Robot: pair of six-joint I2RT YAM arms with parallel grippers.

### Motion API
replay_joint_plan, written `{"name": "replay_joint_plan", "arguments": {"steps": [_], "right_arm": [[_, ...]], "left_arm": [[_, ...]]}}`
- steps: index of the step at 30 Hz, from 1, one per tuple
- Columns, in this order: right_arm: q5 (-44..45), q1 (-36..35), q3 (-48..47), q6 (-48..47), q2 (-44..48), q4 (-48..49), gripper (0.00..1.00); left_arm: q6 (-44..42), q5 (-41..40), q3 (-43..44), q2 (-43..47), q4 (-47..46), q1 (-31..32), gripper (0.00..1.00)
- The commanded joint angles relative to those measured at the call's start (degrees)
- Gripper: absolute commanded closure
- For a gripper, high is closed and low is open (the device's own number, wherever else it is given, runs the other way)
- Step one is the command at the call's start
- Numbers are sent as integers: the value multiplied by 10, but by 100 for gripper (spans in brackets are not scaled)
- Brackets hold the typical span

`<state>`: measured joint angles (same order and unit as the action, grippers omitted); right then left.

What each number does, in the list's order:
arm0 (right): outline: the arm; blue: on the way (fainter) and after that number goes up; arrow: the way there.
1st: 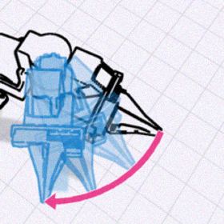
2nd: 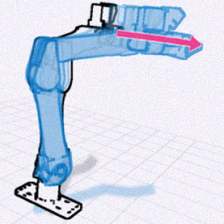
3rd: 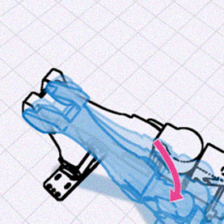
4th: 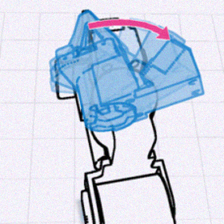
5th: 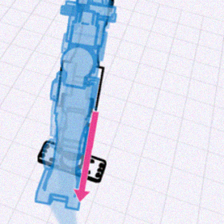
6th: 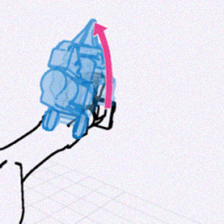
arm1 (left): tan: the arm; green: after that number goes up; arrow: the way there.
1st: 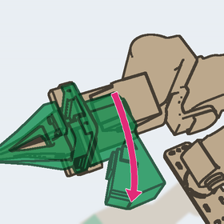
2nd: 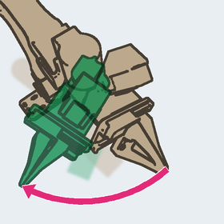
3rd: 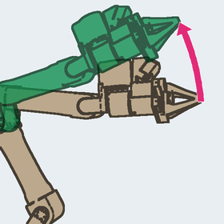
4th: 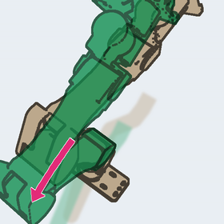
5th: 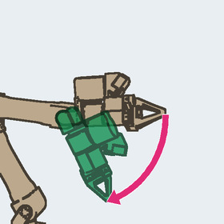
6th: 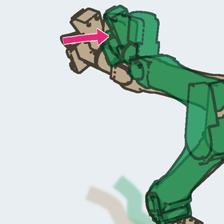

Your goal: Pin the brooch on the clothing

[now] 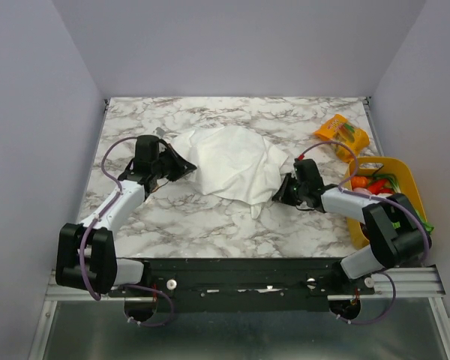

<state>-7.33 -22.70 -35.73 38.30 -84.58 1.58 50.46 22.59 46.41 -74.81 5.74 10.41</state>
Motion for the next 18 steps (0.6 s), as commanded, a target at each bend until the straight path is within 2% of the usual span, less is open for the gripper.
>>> {"name": "replay_joint_plan", "arguments": {"steps": [1,2,3,4,6,8,9,11,18], "right_arm": [[-73,10,2,-20,-31,0,67],[-77,11,6,-18,-31,3,63],[-83,12,9,-15,-26,11,51],[-85,12,16,-13,-23,15,47],[-87,13,24,-11,-7,18,38],[-87,13,35,-11,1,21,35],[-88,14,38,-12,5,25,30],[-96,14,50,-10,5,32,30],[-164,14,97,39,-23,176,30]], "left_arm": [[-14,-25,14,-1,-12,0,100],[-18,-31,17,-1,-6,0,100],[-22,-33,23,-1,-1,0,100],[-27,-34,30,-2,5,0,100],[-30,-35,32,-3,9,0,100],[-33,-36,38,-4,12,0,100],[-33,-36,39,-5,12,0,100],[-35,-36,43,-9,15,0,100],[-33,-33,50,-16,12,0,100]]}}
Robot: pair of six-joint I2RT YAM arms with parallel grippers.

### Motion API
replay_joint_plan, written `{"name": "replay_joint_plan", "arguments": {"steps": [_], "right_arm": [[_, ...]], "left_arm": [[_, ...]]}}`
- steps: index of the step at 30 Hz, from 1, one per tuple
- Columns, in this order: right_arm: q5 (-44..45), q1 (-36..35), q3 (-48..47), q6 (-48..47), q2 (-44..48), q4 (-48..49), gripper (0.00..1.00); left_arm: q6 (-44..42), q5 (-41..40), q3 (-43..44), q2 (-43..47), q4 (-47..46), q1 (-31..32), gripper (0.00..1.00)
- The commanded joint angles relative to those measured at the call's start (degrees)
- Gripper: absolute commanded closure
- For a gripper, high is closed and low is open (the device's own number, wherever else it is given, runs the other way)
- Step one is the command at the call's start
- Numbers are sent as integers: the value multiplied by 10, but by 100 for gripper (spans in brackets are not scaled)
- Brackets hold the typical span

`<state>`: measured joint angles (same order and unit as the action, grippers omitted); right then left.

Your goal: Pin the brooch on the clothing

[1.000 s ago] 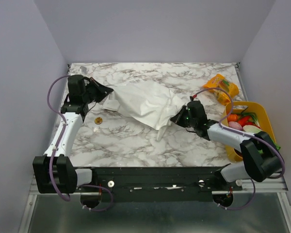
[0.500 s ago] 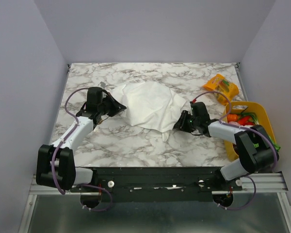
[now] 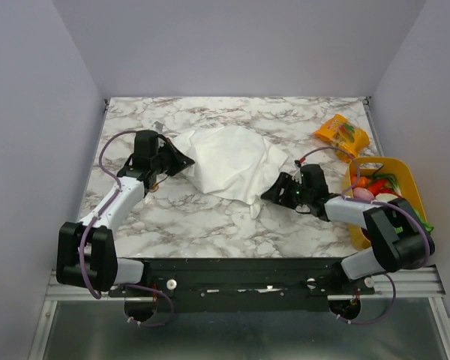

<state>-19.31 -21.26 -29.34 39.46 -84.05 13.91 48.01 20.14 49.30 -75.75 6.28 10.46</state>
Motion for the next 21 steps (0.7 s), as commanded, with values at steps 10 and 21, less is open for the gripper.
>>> {"name": "replay_joint_plan", "arguments": {"steps": [10,21], "right_arm": [[-65,0,35,62,-71,112,70],[137,2,-51,-69,205,-206,76]], "left_arm": [[-12,-13,31,-5,17,-1,100],[-62,-55,103,12,87,-2,100]]}}
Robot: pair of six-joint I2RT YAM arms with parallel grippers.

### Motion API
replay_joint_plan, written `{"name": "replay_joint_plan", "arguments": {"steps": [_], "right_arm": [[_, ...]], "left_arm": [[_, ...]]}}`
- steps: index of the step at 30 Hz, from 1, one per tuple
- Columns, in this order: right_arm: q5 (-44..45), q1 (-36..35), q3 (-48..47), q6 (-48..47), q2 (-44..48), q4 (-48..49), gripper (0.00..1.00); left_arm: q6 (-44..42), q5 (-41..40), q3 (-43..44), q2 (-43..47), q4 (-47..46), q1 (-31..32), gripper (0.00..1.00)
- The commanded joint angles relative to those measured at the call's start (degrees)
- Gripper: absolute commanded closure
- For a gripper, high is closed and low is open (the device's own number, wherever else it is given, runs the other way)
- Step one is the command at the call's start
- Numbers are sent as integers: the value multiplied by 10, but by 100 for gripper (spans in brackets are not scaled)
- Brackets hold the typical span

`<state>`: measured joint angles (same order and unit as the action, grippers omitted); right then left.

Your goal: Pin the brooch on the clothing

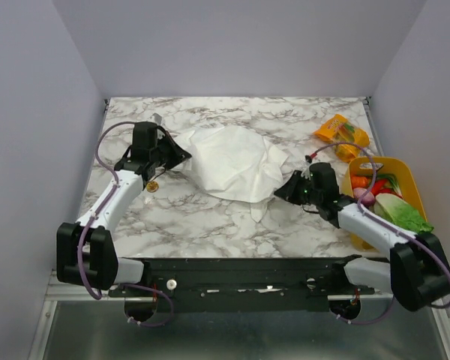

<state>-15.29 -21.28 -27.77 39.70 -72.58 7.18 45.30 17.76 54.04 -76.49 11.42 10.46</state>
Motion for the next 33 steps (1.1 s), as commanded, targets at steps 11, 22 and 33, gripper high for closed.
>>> {"name": "replay_joint_plan", "arguments": {"steps": [11,22,33], "right_arm": [[37,7,-348,-203,224,-255,100],[-6,7,-595,-233,316,-280,100],[72,6,-679,-242,277,-332,100]], "left_arm": [[-80,-69,266,128,70,-2,100],[-62,-19,432,232,27,-1,100],[-62,-25,493,175,105,-1,100]]}}
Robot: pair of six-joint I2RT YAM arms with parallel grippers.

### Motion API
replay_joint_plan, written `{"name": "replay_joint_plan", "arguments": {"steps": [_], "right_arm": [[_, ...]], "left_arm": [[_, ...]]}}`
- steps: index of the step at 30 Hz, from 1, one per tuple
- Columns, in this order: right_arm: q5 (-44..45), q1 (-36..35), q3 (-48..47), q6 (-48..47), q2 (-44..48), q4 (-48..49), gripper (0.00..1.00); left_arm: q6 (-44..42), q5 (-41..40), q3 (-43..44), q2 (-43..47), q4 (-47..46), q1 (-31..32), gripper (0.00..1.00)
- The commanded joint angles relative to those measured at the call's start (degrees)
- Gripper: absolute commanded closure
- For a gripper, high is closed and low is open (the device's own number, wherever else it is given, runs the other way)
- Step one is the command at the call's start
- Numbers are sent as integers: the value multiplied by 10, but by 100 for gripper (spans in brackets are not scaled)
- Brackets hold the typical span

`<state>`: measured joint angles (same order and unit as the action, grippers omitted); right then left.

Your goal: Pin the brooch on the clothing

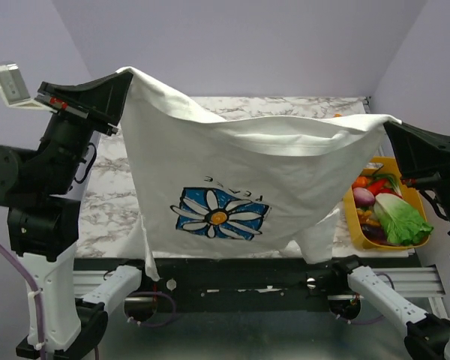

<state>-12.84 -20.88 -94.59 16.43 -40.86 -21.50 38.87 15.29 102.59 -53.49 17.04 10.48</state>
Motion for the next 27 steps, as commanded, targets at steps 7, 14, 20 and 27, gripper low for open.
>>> {"name": "replay_joint_plan", "arguments": {"steps": [7,14,20,27], "right_arm": [[85,3,-3,-21,-155,-4,100],[12,82,-139,12,-356,44,100],[-155,188,-395,144,-519,44,100],[-172,200,-360,128,-542,61,100]], "left_arm": [[1,-9,44,-184,59,-1,100],[8,-27,257,-371,71,-3,100],[55,-1,461,-496,65,-43,100],[2,-51,269,-413,-30,-60,100]]}}
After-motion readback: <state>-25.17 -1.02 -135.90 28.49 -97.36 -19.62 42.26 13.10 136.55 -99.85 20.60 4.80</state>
